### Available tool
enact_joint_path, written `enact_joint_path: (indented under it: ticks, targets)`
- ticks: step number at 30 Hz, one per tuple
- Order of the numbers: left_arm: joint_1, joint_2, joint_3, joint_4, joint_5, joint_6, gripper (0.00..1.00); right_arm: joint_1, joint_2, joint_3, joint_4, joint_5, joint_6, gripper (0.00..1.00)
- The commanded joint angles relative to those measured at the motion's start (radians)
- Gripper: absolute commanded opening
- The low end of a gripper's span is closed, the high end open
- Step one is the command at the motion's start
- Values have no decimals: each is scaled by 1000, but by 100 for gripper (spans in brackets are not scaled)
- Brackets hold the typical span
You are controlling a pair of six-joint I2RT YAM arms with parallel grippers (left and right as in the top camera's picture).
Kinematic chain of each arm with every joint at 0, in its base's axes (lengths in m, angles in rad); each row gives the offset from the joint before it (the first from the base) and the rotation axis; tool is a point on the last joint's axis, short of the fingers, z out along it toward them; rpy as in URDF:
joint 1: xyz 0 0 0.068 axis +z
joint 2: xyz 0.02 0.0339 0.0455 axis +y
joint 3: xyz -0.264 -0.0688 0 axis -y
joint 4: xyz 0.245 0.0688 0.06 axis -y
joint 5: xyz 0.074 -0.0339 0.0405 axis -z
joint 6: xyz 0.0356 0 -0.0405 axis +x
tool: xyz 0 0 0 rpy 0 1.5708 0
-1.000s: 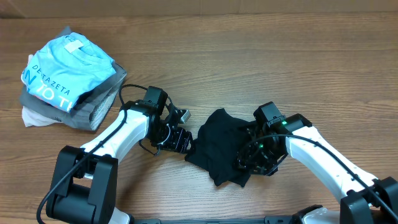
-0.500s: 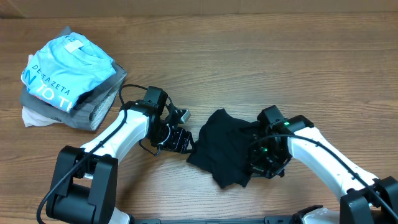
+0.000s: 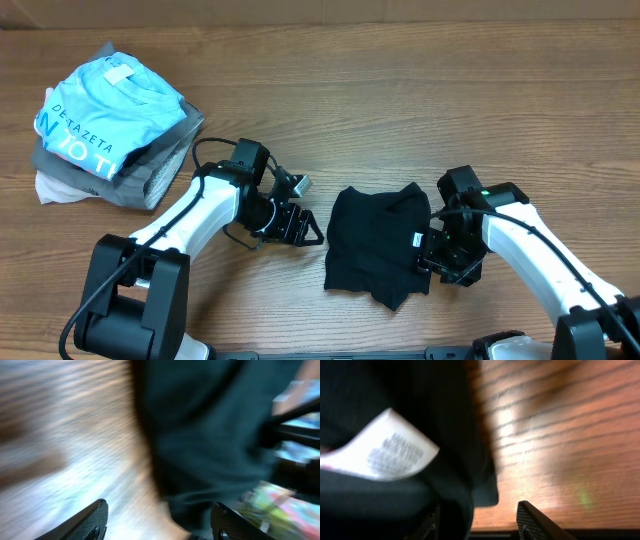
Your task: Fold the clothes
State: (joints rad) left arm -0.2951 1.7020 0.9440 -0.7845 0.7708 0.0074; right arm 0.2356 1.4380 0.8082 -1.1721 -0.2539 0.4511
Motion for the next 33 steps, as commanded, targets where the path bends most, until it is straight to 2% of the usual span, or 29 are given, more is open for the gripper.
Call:
enact_joint_path:
  ticks: [1, 4, 7, 9, 13, 15, 18, 24, 33]
  targets:
    - [-34, 2, 1, -1, 169, -3, 70, -3, -71, 8, -2, -74, -2, 55]
    - [-82, 2, -3, 10, 125, -85, 68, -3, -102, 8, -1, -127, -1, 60]
    - [-113, 5, -3, 63, 11, -204, 66, 3, -101, 0, 5, -147, 21, 54]
    - [-118, 5, -3, 135, 13, -252, 66, 16, -101, -13, 17, -172, 21, 49]
    - [-118, 5, -3, 259, 50, -299, 69, 55, -101, -56, 52, -193, 22, 46]
    - [-118, 5, -3, 275, 50, -304, 70, 73, -101, -84, 87, -193, 34, 36]
    - [-118, 5, -3, 277, 49, -303, 72, 82, -102, -101, 108, -177, 46, 4]
    - [-118, 5, -3, 277, 49, -300, 72, 13, -123, -38, 46, 28, 83, 4]
    - [-118, 5, -3, 277, 9, -300, 78, -68, -138, -2, 63, 183, 85, 4]
